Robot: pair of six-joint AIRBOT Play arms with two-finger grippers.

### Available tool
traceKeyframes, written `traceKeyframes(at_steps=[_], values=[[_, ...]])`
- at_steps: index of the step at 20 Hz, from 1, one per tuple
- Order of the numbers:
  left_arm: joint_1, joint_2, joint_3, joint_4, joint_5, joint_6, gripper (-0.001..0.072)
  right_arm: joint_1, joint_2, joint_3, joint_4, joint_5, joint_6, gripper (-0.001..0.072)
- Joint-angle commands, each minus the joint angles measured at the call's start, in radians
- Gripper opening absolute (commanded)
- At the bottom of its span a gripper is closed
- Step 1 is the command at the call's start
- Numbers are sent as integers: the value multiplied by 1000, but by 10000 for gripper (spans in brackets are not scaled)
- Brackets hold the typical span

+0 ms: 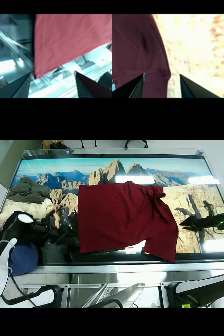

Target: Fold the shirts.

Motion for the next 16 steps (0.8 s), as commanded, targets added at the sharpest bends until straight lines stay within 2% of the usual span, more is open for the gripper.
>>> traceKeyframes(at_steps=[1, 7, 10, 16], values=[[16, 71, -147, 2, 51, 19, 595, 29, -35, -23, 5, -21, -21, 499], [14, 72, -226, -8, 125, 40, 594, 76, -84, -23, 56, -37, -45, 497], [7, 71, -225, -86, 185, 62, 594, 106, -84, -23, 68, -45, -54, 498], [-198, 24, -222, -150, 325, 70, 595, 115, -84, -23, 72, -54, -53, 497]])
